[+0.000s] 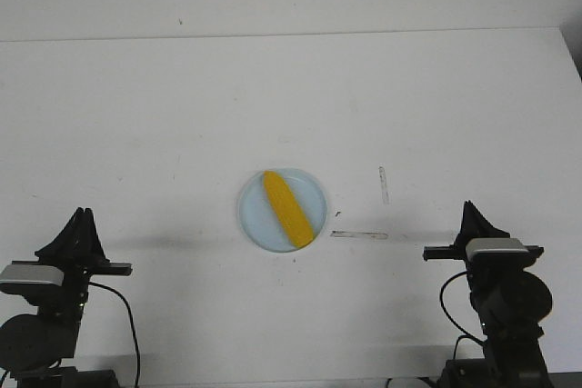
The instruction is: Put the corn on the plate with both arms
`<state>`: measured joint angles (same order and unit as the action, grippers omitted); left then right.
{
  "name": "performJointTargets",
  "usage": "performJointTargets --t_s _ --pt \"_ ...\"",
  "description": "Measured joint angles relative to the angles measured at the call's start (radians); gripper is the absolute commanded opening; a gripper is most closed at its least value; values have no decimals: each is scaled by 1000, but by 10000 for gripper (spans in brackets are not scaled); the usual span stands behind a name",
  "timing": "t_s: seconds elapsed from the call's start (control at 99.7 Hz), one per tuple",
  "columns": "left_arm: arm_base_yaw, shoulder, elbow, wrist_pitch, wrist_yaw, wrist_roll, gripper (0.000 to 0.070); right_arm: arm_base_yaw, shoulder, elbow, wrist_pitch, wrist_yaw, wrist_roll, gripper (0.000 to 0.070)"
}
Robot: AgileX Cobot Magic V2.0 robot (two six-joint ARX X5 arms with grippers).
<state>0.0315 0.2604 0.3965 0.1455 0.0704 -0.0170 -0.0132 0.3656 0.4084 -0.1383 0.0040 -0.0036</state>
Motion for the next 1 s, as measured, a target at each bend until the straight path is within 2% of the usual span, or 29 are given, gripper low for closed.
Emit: performJointTargets --t_s 0.361,1.003 --pt "0 0 0 0 0 0 55 0 -175 0 1 0 0 10" --pt "0 0 0 0 0 0 55 0 -179 0 18 0 0 11"
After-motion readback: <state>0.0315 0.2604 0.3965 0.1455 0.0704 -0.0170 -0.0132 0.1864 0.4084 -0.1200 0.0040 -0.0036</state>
